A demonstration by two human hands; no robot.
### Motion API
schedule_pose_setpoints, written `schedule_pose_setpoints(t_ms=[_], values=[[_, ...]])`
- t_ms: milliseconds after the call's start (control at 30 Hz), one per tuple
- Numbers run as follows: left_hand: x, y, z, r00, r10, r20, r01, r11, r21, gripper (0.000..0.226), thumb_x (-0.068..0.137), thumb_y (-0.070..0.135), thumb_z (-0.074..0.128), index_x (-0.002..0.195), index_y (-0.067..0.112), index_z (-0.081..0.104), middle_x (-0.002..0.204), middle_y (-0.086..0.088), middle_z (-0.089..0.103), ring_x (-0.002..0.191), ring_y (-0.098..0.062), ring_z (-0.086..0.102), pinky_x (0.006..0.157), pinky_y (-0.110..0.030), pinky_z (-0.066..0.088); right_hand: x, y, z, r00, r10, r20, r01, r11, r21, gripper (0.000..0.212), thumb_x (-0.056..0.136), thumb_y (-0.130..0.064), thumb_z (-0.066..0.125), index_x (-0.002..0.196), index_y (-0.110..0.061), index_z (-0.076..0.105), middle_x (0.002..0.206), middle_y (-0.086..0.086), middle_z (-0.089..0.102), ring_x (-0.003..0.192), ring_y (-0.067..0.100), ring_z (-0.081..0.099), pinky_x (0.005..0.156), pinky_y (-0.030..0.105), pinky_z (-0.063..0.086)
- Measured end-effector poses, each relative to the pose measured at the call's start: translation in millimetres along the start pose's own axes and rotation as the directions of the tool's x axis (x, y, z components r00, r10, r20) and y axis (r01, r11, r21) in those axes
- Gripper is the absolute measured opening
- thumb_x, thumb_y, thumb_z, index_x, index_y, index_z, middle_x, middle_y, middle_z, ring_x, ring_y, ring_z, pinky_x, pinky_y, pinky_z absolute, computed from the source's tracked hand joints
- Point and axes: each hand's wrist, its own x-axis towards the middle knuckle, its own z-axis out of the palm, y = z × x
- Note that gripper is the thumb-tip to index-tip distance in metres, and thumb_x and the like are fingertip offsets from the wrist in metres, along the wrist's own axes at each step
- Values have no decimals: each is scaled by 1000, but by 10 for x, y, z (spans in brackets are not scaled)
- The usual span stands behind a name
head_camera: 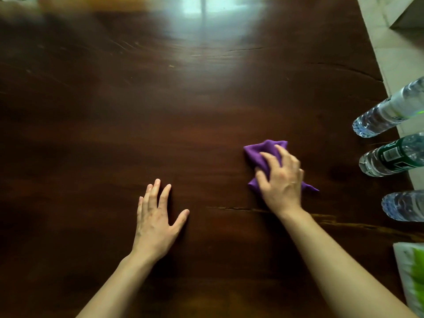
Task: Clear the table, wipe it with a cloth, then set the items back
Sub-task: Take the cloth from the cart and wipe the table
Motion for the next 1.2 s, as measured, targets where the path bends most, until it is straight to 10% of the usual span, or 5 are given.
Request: schedule_pose_setpoints(t_ms=[167, 367, 633, 833, 1200], values=[[2, 7, -5, 1000, -6, -11, 6, 1000, -8, 86, 91, 64, 49, 160, 25, 14, 170, 0, -3, 154, -12, -13, 124, -37, -5, -152, 542, -233, 907, 371, -202, -371, 928, 40, 45, 90, -37, 64, 131, -19, 58, 151, 13, 41, 133, 41, 37, 105, 56, 35], [-21, 27, -33, 999, -8, 37, 8, 1000, -18, 85, 93, 59, 52, 160, 25, 14, 169, 0, -7, 154, -14, -16, 125, -39, -6, -161, 139, -112, 881, 442, -168, -434, 897, 79, 50, 88, -35, 64, 134, -18, 56, 153, 15, 38, 134, 41, 35, 105, 53, 33], [-57, -4, -160, 994, 14, 112, -13, 1000, -7, 81, 93, 52, 59, 159, 28, 19, 170, 0, -4, 155, -18, -10, 127, -40, 3, -255, -1131, 367, 992, 116, 46, -119, 991, 61, 49, 89, -37, 61, 136, -25, 53, 156, 10, 34, 137, 36, 32, 106, 50, 34], [-204, -28, -244, 990, 2, 143, 5, 999, -47, 76, 92, 47, 62, 156, 32, 25, 169, 0, 8, 156, -20, 0, 126, -42, 13, -356, -1523, 500, 940, -226, 255, 204, 973, 110, 46, 89, -30, 61, 134, -25, 54, 156, 8, 35, 138, 34, 30, 105, 51, 34], [-780, -99, -388, 996, 39, -80, -52, 985, -166, 55, 93, 33, 65, 143, 16, 50, 149, -3, 46, 140, -19, 41, 116, -36, 36, -1001, -1174, -119, 972, -119, 200, 68, 966, 248, 51, 86, -28, 67, 136, -26, 58, 150, 3, 47, 136, 27, 38, 108, 47, 38]])
